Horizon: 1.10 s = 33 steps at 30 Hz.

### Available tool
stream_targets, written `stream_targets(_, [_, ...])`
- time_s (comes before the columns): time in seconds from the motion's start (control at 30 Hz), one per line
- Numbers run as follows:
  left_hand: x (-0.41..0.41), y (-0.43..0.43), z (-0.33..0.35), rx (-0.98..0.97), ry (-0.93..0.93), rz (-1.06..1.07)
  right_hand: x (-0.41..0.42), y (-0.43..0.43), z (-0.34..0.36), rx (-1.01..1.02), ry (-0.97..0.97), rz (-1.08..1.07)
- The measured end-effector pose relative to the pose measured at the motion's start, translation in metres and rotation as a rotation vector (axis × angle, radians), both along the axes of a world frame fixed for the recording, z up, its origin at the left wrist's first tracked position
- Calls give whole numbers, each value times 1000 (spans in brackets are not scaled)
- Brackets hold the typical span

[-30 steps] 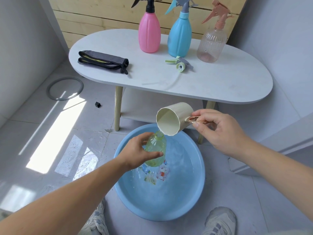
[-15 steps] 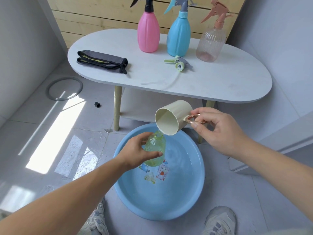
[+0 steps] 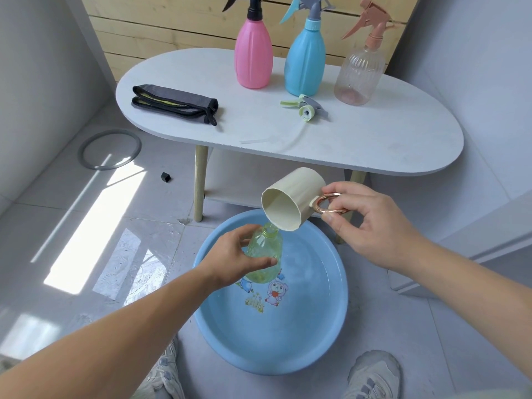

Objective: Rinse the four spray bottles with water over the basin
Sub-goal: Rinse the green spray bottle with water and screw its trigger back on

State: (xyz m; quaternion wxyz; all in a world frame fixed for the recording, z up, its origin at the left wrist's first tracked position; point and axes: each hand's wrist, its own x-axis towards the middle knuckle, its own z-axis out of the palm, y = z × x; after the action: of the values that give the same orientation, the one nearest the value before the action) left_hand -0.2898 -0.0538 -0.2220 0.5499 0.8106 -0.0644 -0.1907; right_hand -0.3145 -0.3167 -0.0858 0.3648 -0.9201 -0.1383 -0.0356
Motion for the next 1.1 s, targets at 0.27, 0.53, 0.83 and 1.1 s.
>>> stream_targets(0.27, [-1,0,0,5,-1,-1,-2,5,5,-14,-49,54])
stream_targets(0.53, [-1,1,1,33,-9,-2,-3,3,-1,-172,-173,132])
stream_targets(0.83, [-2,1,2,41,1,1,0,4,-5,-224,-288,189])
stream_targets(1.1, [-1,3,-1,50,0,15,2,4,-11,-181,-221,151])
